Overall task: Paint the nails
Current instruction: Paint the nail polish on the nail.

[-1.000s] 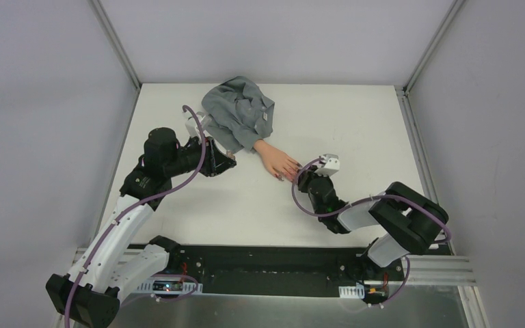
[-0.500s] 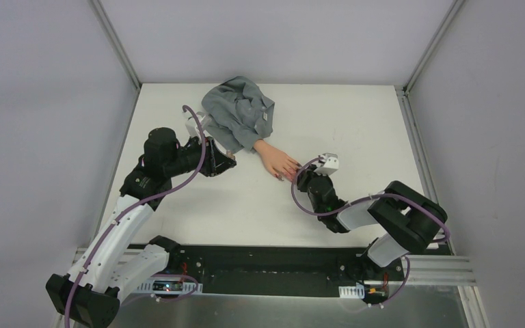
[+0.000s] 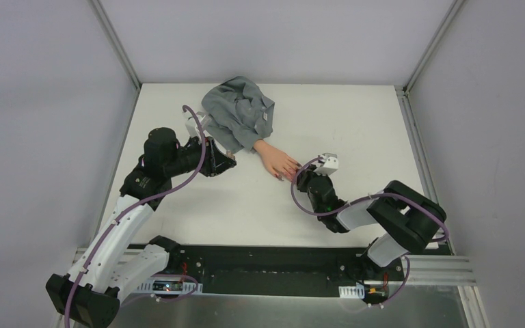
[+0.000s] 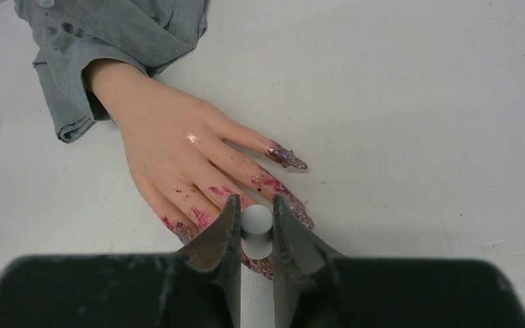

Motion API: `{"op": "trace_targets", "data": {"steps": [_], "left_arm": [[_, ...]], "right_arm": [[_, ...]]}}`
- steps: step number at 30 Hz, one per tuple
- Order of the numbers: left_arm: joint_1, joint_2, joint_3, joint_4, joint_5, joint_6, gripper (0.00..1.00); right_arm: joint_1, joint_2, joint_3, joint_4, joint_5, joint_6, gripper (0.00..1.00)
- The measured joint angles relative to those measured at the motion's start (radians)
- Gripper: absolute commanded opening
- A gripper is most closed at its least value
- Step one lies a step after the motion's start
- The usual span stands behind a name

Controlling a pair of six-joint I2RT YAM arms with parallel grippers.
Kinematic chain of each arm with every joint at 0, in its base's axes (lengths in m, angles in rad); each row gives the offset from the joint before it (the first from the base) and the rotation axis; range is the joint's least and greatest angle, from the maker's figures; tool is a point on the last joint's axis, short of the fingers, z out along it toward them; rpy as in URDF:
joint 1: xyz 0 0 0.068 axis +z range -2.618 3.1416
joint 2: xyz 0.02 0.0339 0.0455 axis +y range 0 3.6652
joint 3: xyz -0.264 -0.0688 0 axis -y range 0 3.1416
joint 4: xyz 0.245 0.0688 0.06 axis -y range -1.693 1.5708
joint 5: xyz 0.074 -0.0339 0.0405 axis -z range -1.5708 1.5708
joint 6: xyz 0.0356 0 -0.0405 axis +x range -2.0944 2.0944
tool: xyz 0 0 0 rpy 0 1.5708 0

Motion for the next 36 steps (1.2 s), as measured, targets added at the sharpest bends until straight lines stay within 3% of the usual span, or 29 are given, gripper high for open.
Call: {"op": "trace_targets", "data": {"steps": [36], "left_arm": [[0.0,0.0,0.0,0.0,0.0,0.0,0.0]], "right_arm": [[0.0,0.007,-0.027,-0.004,0.005,0.027,0.0]]}}
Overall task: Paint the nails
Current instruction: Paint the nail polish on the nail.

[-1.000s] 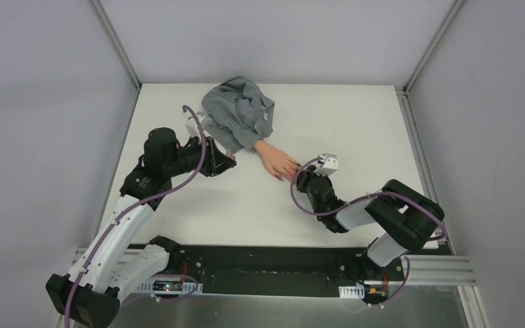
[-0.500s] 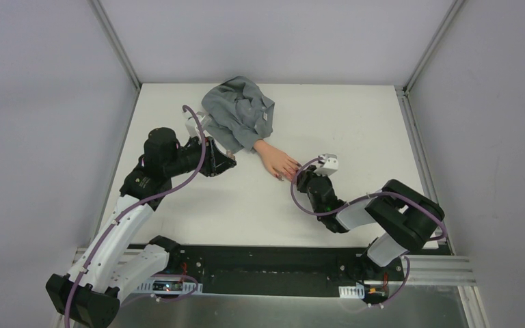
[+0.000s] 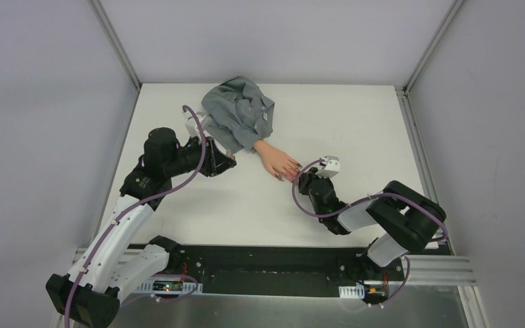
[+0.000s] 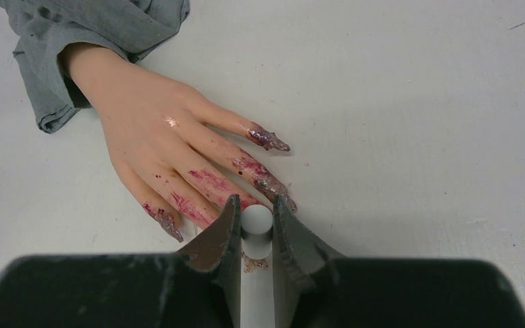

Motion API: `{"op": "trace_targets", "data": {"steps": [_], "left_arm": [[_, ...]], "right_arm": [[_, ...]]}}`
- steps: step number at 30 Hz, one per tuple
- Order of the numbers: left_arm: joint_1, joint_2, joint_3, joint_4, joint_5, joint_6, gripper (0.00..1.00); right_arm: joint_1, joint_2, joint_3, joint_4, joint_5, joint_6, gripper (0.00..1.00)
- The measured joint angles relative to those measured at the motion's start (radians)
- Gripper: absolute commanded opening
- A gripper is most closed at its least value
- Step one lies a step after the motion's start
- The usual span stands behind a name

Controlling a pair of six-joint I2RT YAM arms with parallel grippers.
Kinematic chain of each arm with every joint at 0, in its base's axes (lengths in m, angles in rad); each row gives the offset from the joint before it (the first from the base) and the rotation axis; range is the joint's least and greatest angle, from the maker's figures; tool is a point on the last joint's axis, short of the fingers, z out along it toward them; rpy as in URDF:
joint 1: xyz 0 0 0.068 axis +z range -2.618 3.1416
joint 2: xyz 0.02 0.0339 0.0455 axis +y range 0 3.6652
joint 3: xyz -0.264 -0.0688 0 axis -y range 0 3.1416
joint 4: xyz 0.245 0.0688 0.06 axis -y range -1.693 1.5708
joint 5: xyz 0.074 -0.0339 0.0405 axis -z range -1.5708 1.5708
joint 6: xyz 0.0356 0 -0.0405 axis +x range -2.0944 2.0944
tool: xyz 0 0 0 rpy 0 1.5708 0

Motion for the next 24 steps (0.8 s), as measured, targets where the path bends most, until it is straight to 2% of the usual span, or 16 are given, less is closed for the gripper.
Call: {"op": "trace_targets", "data": {"steps": [24], "left_arm": [[0.0,0.0,0.0,0.0,0.0,0.0,0.0]], "right_arm": [[0.0,-0.02,-0.001,-0.01,0.006,0.0,0.0]]}}
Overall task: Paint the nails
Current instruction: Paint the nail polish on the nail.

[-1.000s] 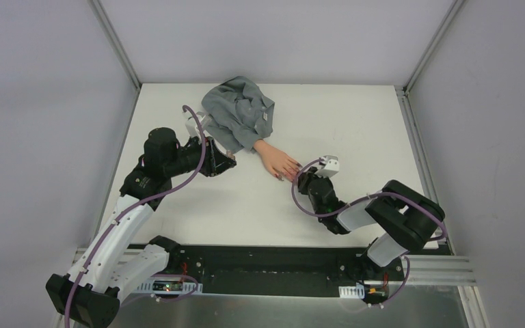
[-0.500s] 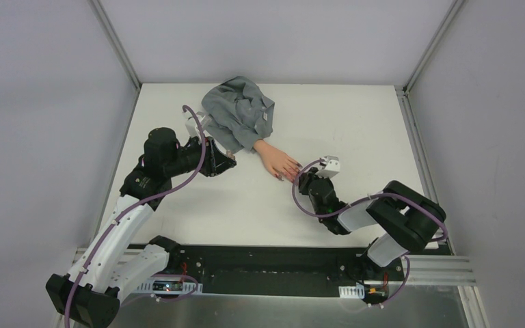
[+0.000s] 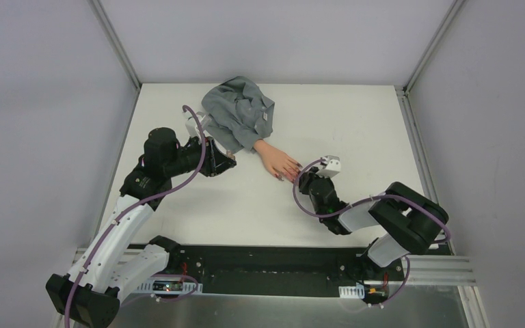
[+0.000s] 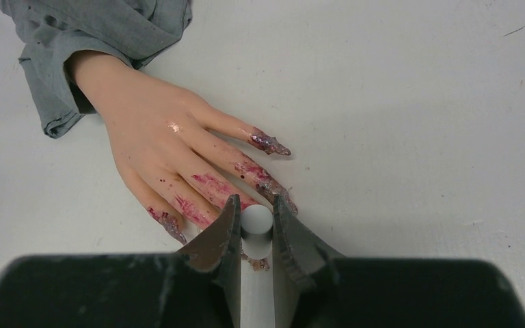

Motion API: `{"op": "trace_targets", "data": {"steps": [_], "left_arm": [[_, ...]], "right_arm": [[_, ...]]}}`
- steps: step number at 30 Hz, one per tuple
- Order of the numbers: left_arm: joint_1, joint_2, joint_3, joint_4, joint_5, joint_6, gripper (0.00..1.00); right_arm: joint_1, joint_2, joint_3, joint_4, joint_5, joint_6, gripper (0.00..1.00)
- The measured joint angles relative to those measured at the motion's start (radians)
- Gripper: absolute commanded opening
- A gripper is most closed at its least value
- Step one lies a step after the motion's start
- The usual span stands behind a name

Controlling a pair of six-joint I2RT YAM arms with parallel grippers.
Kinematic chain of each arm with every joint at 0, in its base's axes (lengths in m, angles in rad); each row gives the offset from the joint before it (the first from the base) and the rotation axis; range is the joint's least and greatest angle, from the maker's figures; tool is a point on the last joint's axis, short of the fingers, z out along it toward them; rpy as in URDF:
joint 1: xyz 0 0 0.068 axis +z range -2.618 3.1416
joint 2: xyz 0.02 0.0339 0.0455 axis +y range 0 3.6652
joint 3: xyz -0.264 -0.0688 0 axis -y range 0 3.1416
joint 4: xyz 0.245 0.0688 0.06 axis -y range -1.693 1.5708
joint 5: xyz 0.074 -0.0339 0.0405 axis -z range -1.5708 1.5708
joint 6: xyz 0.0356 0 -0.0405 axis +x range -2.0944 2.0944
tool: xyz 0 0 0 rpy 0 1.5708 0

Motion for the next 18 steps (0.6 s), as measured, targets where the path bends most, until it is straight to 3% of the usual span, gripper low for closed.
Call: {"op": "trace_targets", "data": {"steps": [18], "left_arm": [[0.0,0.0,0.0,0.0,0.0,0.0,0.0]], "right_arm": [[0.003,-0.001,0.0,-0.023,0.009,0.0,0.0]]}}
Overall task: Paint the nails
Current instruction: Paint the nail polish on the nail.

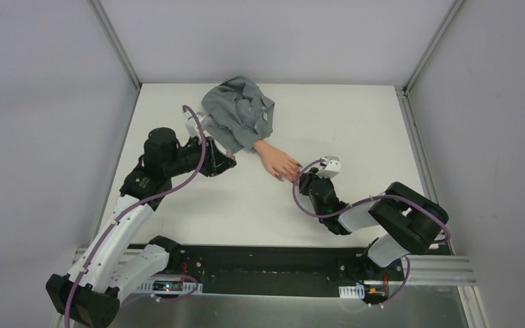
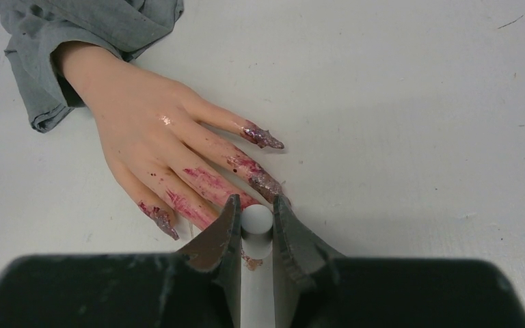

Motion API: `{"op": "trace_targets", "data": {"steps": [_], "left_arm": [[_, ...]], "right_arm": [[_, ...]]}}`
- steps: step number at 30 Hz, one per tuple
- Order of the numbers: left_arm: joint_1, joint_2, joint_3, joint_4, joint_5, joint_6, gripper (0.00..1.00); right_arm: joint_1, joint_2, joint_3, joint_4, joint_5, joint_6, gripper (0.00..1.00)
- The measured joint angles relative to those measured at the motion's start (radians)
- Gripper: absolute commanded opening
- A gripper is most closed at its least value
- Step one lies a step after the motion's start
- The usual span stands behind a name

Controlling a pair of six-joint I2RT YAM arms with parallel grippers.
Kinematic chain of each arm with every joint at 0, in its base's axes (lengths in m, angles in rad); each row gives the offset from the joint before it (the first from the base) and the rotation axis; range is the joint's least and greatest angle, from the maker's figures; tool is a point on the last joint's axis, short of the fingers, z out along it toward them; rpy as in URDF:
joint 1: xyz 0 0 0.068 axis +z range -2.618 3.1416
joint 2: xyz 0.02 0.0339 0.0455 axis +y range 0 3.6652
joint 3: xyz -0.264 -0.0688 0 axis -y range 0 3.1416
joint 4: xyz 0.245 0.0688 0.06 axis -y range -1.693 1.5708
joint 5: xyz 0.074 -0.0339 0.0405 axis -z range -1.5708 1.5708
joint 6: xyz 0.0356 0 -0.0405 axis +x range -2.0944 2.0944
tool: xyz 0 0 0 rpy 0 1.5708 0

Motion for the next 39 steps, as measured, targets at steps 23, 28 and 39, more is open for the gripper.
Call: {"op": "trace_targets", "data": {"steps": [23,28,39], "left_arm": [[0.0,0.0,0.0,0.0,0.0,0.0,0.0],[0.0,0.0,0.0,0.0,0.0,0.0,0.0],[0.0,-0.002,0.0,0.0,0.0,0.0,0.0]], "right_arm": [[0.005,-0.022,-0.011,-0.014,0.027,-0.003,0.0],[0.006,-0.047,-0.011,-0.021,0.031,-0.008,0.0],[0.011,-0.076,-0.005,-0.023,0.024,-0.024,0.0]]}}
